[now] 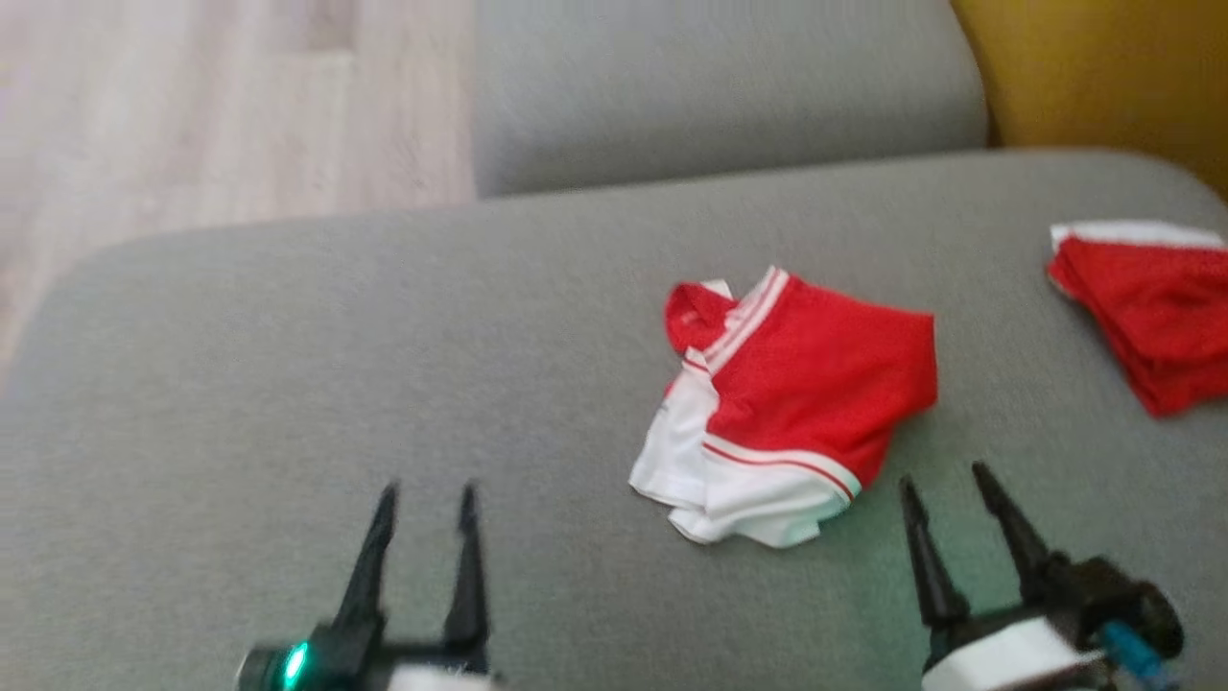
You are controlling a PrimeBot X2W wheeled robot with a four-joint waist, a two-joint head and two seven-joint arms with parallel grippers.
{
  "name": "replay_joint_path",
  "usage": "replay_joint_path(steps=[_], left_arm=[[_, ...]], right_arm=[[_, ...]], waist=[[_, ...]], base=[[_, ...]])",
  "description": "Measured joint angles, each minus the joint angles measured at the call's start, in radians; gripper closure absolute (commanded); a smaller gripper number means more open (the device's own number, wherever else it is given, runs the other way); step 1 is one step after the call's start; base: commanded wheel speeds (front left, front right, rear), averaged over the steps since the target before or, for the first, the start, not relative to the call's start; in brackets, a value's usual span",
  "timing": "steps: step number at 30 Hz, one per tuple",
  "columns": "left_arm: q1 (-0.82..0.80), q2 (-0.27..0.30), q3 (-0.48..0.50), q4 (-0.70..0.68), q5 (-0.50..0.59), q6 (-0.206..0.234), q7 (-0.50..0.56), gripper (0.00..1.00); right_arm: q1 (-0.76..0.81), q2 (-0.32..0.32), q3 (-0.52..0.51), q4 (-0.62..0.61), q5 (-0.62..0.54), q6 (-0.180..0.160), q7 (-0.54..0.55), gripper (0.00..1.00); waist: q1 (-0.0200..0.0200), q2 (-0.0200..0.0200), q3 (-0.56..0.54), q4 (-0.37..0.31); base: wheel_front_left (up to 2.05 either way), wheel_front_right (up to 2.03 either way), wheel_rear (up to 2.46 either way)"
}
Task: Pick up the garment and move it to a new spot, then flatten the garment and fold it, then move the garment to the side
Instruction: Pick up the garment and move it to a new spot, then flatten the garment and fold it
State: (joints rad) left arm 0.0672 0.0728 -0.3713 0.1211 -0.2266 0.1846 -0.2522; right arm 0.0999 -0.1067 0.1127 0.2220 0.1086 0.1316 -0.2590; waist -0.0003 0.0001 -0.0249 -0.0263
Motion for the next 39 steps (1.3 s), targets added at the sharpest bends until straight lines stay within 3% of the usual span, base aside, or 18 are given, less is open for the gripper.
replay_joint_path(steps=[7, 17, 39], left_arm=[[0.174, 0.000, 0.087, -0.060, 0.038, -0.031, 0.000, 0.00], [0.184, -0.009, 0.118, -0.072, 0.077, -0.071, 0.000, 0.00], [0.183, -0.013, 0.106, -0.075, 0.076, -0.061, 0.000, 0.00]], right_arm=[[0.064, 0.012, 0.014, -0.012, -0.040, 0.000, 0.000, 0.00], [0.070, 0.029, 0.009, -0.018, -0.040, 0.000, 0.001, 0.00], [0.069, 0.029, 0.005, -0.019, -0.040, 0.000, 0.001, 0.00]], waist=[[0.0002, 0.0000, -0.060, 0.047], [0.0003, 0.0000, -0.058, 0.050], [0.0004, 0.0000, -0.043, 0.043]], base=[[0.00, 0.00, 0.00], [0.00, 0.00, 0.00], [0.00, 0.00, 0.00]])
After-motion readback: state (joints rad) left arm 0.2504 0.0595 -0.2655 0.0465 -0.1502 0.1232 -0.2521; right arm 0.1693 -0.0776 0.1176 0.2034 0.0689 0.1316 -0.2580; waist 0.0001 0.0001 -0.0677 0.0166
